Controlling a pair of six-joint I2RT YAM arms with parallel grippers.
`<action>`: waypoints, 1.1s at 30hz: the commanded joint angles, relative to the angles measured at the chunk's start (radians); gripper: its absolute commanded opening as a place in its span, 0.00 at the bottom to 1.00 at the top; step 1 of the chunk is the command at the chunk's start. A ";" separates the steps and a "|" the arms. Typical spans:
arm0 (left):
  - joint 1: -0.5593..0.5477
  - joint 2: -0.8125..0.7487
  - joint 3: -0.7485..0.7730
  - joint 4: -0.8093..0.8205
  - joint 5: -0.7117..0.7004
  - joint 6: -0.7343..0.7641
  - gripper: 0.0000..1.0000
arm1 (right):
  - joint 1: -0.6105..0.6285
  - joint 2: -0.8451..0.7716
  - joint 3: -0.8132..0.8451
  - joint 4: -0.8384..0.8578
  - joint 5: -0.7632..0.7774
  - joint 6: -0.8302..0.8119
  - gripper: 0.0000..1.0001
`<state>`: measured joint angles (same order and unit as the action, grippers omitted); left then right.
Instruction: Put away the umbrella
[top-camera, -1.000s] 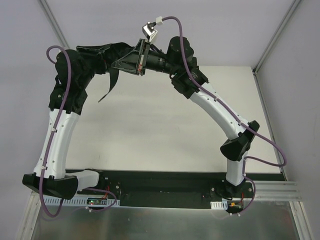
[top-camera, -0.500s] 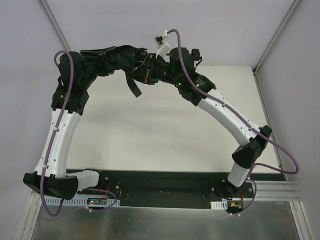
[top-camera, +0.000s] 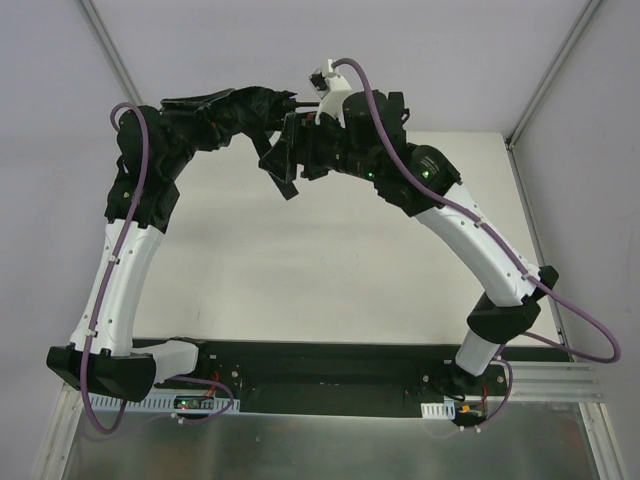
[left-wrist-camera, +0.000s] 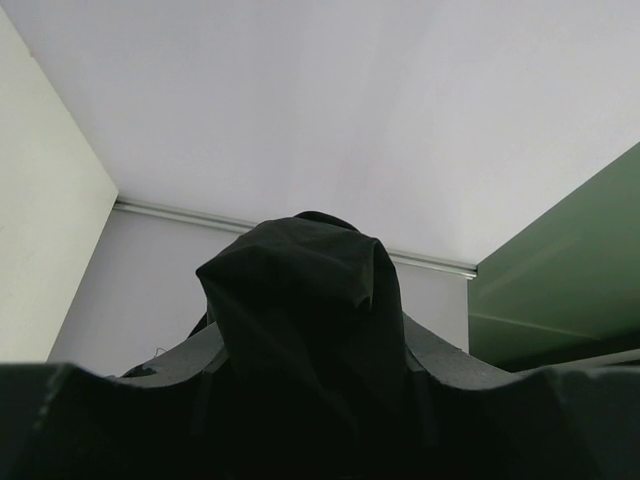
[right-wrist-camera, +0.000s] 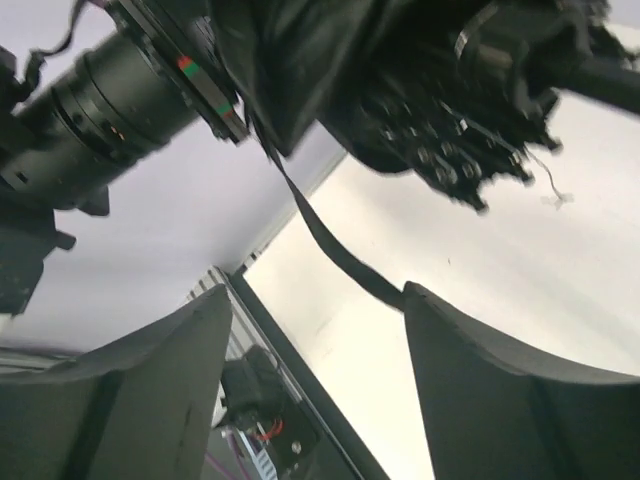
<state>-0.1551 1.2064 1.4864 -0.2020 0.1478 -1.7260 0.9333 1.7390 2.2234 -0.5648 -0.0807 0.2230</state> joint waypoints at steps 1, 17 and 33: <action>0.011 -0.013 -0.015 0.162 0.015 -0.034 0.00 | -0.004 -0.113 0.053 -0.210 -0.005 -0.045 0.77; 0.043 -0.010 -0.204 0.487 0.119 0.005 0.00 | -0.778 -0.679 -0.439 -0.498 -0.196 0.094 0.93; 0.042 0.035 -0.252 0.671 0.383 -0.098 0.00 | -0.593 -0.431 -1.159 0.728 -0.618 1.243 1.00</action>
<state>-0.1162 1.2579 1.2366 0.3168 0.4534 -1.7679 0.1833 1.2625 1.0397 -0.3069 -0.6670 1.0103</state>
